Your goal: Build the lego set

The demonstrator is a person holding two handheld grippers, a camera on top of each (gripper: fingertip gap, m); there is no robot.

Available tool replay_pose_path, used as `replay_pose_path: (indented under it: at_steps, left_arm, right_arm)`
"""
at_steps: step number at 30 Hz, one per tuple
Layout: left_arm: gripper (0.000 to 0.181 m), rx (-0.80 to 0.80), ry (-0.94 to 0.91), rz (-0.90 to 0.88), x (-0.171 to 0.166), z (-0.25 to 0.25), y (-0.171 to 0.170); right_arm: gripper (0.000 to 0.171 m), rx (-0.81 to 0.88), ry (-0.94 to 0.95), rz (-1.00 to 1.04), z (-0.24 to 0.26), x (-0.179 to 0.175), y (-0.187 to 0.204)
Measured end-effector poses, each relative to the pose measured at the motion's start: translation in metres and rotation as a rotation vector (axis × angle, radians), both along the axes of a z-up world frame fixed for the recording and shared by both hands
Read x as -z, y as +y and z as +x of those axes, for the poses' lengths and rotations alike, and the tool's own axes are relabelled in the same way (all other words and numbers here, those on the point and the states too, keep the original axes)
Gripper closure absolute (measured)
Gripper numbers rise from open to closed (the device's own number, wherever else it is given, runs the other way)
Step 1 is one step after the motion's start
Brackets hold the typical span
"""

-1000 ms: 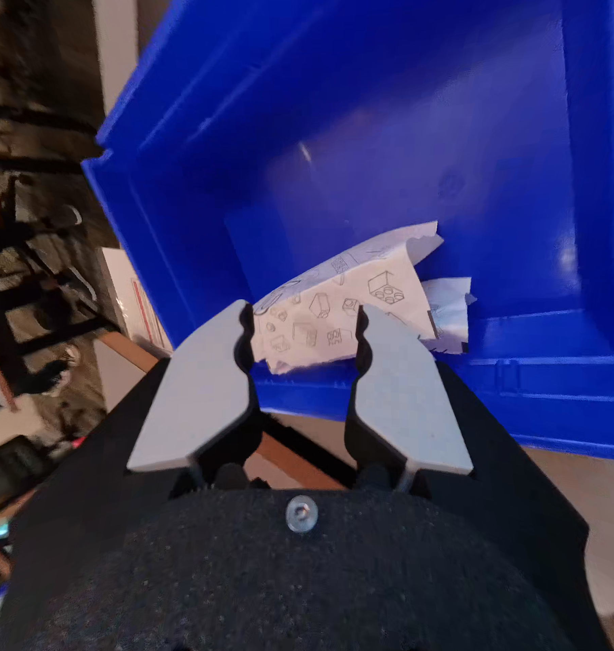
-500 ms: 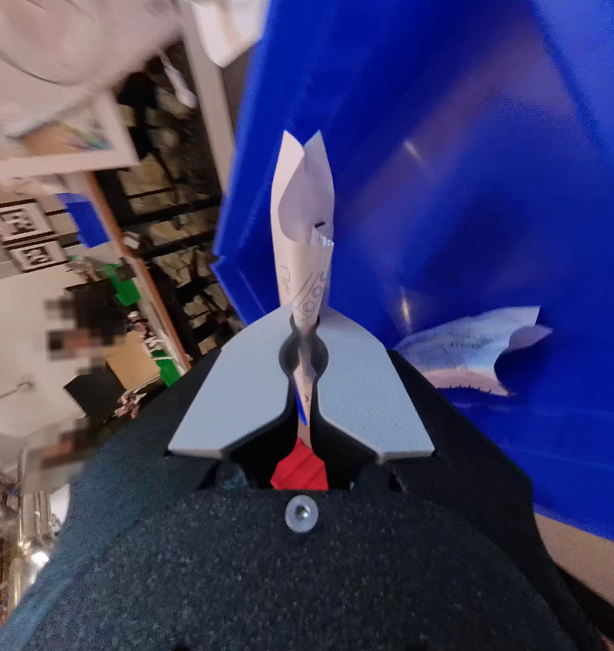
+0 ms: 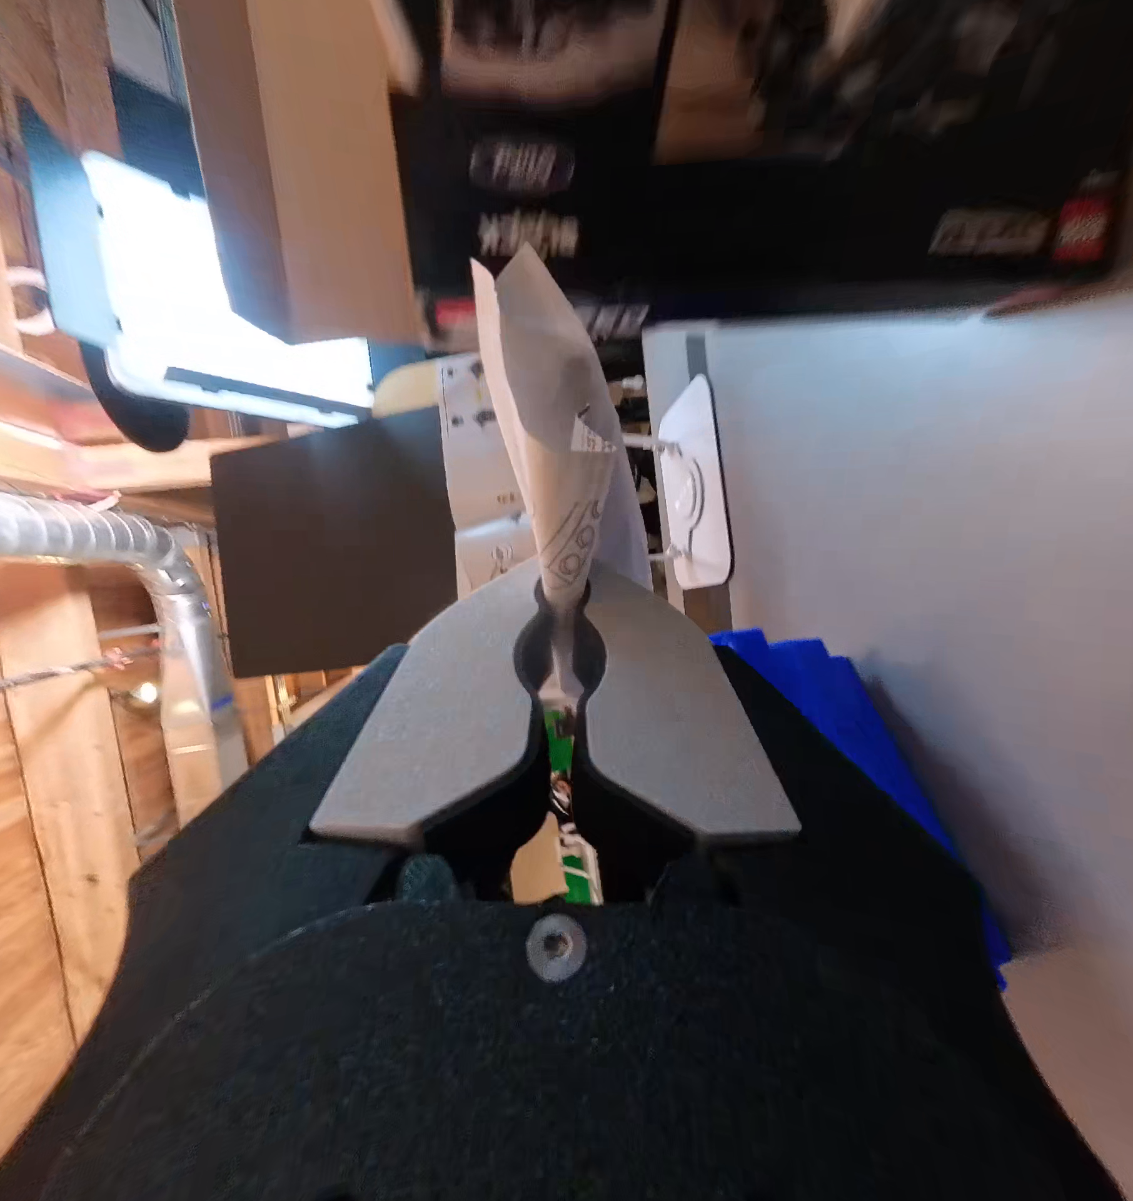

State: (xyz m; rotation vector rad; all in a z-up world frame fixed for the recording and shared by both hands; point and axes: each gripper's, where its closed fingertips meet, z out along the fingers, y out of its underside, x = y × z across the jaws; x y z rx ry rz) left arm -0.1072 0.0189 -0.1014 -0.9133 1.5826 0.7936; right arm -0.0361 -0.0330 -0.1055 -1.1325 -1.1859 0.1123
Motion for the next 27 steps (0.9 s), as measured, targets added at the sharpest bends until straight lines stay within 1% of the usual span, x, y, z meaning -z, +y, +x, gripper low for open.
replay_pose_path:
  at_steps: [3, 4, 5, 6, 7, 9, 11, 13, 15, 17, 18, 19, 21, 22, 23, 24, 25, 26, 27]
  left_arm:
    - [0.180, 0.081, 0.021, 0.004, 0.013, 0.029, -0.030]
    - [0.180, 0.107, 0.028, 0.002, 0.016, 0.037, -0.038]
    - [0.180, 0.136, 0.029, 0.006, 0.017, 0.045, -0.046]
    - [0.181, 0.155, 0.019, -0.011, 0.018, 0.050, -0.052]
    - [0.181, 0.160, 0.006, -0.031, 0.018, 0.053, -0.056]
    - [0.179, 0.175, -0.050, -0.080, 0.018, 0.056, -0.059]
    - [0.175, 0.192, -0.201, -0.196, 0.015, 0.056, -0.062]
    - [0.160, 0.208, -0.391, -0.381, 0.008, 0.049, -0.068]
    - [0.155, 0.261, -0.656, -0.641, -0.001, 0.040, -0.078]
    - [0.153, 0.304, -0.956, -0.940, -0.006, 0.027, -0.085]
    - [0.147, 0.324, -1.091, -1.104, -0.003, 0.022, -0.088]
    - [0.147, 0.345, -1.225, -1.272, 0.000, 0.019, -0.091]
    - [0.145, 0.409, -1.467, -1.592, 0.006, 0.019, -0.100]
    - [0.145, 0.437, -1.571, -1.704, 0.009, 0.021, -0.103]
    - [0.145, 0.422, -1.638, -1.760, 0.016, 0.024, -0.104]
    - [0.143, 0.376, -1.667, -1.770, 0.028, 0.030, -0.105]
    - [0.137, 0.333, -1.670, -1.770, 0.037, 0.037, -0.107]
    - [0.132, 0.308, -1.682, -1.777, 0.043, 0.043, -0.108]
    - [0.132, 0.307, -1.724, -1.776, 0.044, 0.044, -0.106]
  right_arm:
    - [0.098, 0.042, -0.128, 0.211, -0.013, -0.001, -0.007]
    - [0.104, 0.057, -0.185, 0.258, -0.016, 0.003, -0.008]
    - [0.113, 0.079, -0.242, 0.298, -0.017, 0.008, -0.007]
    - [0.140, 0.093, -0.286, 0.342, -0.017, 0.012, -0.006]
    - [0.157, 0.088, -0.303, 0.386, -0.016, 0.014, -0.009]
    - [0.162, 0.086, -0.273, 0.358, -0.014, 0.016, -0.012]
    - [0.164, 0.096, -0.218, 0.300, -0.010, 0.014, -0.015]
    - [0.165, 0.124, -0.167, 0.312, -0.004, 0.009, -0.015]
    - [0.166, 0.132, -0.113, 0.325, 0.001, 0.006, -0.016]
    - [0.166, 0.143, -0.067, 0.367, 0.004, 0.005, -0.017]
    - [0.165, 0.149, -0.055, 0.390, 0.004, 0.006, -0.018]
    - [0.165, 0.153, -0.046, 0.408, 0.003, 0.008, -0.018]
    - [0.165, 0.166, -0.046, 0.441, -0.003, 0.015, -0.017]
    - [0.165, 0.182, -0.058, 0.457, -0.007, 0.020, -0.014]
    - [0.165, 0.193, -0.070, 0.469, -0.012, 0.026, -0.012]
    - [0.165, 0.199, -0.080, 0.476, -0.017, 0.032, -0.010]
    - [0.165, 0.203, -0.093, 0.477, -0.023, 0.038, -0.008]
    - [0.165, 0.204, -0.113, 0.476, -0.028, 0.044, -0.008]
    - [0.165, 0.200, -0.133, 0.480, -0.034, 0.051, -0.008]
